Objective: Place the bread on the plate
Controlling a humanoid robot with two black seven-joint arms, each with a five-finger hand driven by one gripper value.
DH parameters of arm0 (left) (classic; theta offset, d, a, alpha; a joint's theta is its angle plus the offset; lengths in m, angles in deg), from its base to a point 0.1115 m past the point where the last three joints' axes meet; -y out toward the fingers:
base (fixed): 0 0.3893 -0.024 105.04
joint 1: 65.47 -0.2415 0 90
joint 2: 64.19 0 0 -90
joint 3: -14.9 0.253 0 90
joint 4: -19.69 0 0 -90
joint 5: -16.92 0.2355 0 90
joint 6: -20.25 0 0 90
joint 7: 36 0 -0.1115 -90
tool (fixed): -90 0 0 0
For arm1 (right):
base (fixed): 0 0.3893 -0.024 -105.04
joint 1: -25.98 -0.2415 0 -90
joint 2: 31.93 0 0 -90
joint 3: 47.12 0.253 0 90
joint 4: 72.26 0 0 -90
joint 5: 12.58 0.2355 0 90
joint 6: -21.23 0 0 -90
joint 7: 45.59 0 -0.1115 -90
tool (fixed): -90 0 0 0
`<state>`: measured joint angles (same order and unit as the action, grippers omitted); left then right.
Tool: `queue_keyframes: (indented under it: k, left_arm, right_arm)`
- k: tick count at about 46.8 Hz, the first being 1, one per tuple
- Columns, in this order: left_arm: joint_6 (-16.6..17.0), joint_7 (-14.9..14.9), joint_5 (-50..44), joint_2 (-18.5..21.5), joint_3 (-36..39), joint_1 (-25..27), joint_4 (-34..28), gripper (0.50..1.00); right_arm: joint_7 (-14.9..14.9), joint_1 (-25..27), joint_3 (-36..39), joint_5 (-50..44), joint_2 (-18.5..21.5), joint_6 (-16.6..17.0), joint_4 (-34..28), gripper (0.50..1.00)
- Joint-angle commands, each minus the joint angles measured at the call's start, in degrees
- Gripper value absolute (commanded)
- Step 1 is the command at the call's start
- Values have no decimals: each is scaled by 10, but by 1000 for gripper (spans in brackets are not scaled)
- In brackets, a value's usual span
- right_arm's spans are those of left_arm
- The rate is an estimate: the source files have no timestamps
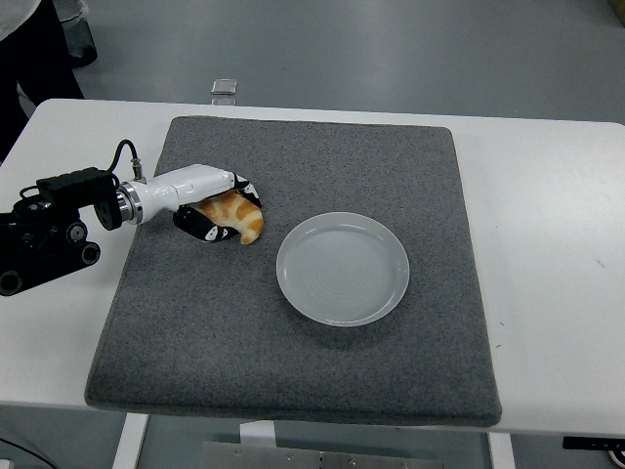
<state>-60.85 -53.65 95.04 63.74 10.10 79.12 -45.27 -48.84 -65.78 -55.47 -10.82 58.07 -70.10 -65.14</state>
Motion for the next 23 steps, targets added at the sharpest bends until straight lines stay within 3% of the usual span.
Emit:
queue_keyframes:
  k: [1, 12, 23]
  left_arm:
    - [1, -5, 2, 3, -3, 2, 0, 500]
    - [-2, -19, 3, 15, -10, 33, -3, 500]
    - [-26, -22, -5, 59, -18, 79, -37, 500]
  right_arm:
    - [0, 0, 0, 0, 0, 0, 0, 930]
    - [0, 0, 0, 0, 0, 0, 0, 930]
    - [0, 0, 0, 0, 0, 0, 0, 930]
